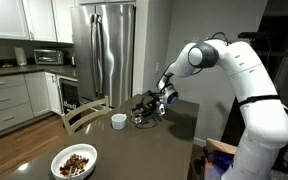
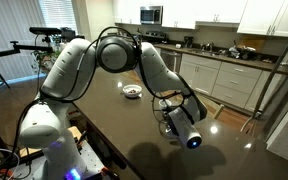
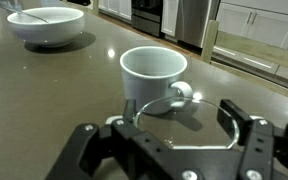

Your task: Pick up the glass cup and pour some of its contents in the bowl

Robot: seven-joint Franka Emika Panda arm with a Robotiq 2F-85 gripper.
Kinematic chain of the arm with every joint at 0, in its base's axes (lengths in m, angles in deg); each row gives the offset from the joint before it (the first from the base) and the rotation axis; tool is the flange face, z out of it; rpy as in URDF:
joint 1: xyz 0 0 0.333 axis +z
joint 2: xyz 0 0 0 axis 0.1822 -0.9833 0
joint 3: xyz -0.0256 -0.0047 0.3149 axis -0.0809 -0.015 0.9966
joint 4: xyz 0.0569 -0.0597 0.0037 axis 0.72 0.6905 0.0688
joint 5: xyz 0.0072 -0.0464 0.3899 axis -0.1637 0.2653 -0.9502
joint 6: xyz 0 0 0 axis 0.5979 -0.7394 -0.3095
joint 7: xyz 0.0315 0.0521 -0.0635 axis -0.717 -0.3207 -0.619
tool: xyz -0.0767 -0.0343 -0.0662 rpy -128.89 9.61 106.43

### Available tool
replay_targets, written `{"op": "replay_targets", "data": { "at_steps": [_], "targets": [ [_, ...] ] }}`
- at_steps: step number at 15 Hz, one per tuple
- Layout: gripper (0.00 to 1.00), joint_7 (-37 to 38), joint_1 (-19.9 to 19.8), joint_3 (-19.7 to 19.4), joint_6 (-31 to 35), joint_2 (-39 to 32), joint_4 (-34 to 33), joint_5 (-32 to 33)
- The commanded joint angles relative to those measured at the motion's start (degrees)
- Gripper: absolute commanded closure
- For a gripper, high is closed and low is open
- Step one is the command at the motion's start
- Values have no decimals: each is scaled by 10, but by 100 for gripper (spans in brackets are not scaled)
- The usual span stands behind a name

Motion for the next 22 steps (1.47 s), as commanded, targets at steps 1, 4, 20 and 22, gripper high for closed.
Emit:
{"op": "replay_targets", "data": {
  "at_steps": [1, 4, 20, 22],
  "targets": [
    [32, 3, 7, -5, 16, 3, -4, 3],
    [34, 4, 8, -5, 22, 3, -7, 2],
    [0, -17, 47, -14, 162, 52, 6, 47],
    [0, -8, 55, -13, 179, 65, 7, 74]
  ]
}}
